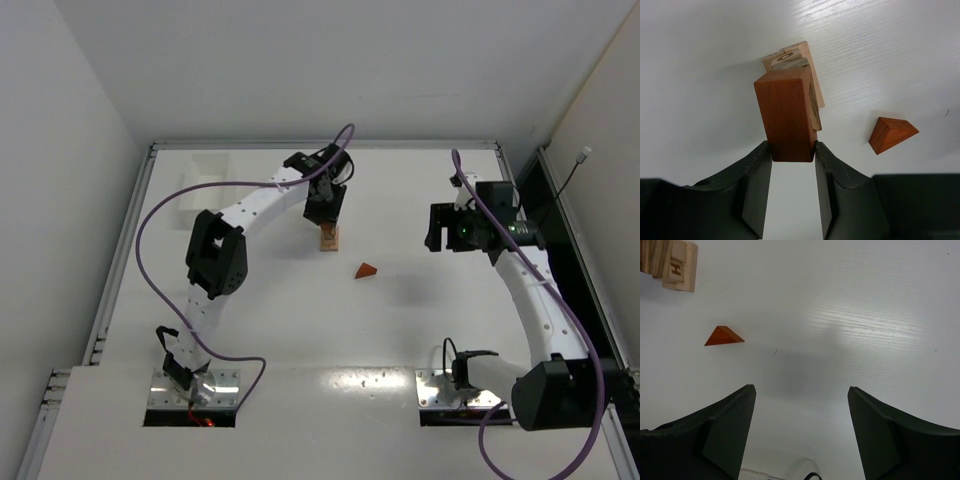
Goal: Build the wood block tower
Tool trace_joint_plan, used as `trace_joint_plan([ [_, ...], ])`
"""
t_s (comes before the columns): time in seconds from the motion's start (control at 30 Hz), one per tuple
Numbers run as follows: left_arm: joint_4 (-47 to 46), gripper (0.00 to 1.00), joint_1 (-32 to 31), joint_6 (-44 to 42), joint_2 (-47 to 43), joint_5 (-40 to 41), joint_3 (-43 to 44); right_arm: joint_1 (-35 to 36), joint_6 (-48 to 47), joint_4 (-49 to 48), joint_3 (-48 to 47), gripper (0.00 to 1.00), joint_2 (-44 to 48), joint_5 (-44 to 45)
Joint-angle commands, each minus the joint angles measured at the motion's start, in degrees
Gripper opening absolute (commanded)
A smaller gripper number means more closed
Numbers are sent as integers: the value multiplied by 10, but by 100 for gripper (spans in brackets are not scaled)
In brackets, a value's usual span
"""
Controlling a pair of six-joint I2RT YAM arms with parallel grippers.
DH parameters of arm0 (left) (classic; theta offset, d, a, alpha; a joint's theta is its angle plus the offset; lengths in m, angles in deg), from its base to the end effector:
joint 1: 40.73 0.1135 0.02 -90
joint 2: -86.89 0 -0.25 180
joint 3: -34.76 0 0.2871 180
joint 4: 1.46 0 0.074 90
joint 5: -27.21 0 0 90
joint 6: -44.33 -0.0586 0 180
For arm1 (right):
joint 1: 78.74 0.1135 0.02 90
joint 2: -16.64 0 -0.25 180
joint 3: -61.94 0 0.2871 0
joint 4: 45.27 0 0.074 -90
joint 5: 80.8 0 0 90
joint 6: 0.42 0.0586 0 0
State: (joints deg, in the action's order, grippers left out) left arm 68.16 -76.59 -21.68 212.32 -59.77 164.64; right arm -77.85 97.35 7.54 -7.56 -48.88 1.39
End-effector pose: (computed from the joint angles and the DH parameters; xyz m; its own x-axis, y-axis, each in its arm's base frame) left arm 0.4126 -0.2944 0.2192 -0.9025 0.1514 -0.4031 0.2190 0.9674 -0.1270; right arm 0.2896 0.0125 0.2615 -0.7599 0.1222 -0.6384 -0.0021 0.9817 0.1904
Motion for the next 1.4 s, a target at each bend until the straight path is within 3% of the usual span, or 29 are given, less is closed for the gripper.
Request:
trace_joint_plan([
  [0.0,-3,0,6,-2,3,4,27,-2,8,-20,-14,71,-4,-11],
  [0.37,-3,0,6,-2,9,-8,22,-7,8,-25,-14,71,-4,-11],
  [0.4,-3,5,6,-7,9,-14,22,-7,8,-25,-14,71,-9,-11],
  [0.7,-3,12,6,-7,9,-27,10,-7,8,-25,-14,71,-9,-11],
  [1.37,-3,12,6,-2,9,-5,-1,-18,14,-25,-14,70,-15,-16],
])
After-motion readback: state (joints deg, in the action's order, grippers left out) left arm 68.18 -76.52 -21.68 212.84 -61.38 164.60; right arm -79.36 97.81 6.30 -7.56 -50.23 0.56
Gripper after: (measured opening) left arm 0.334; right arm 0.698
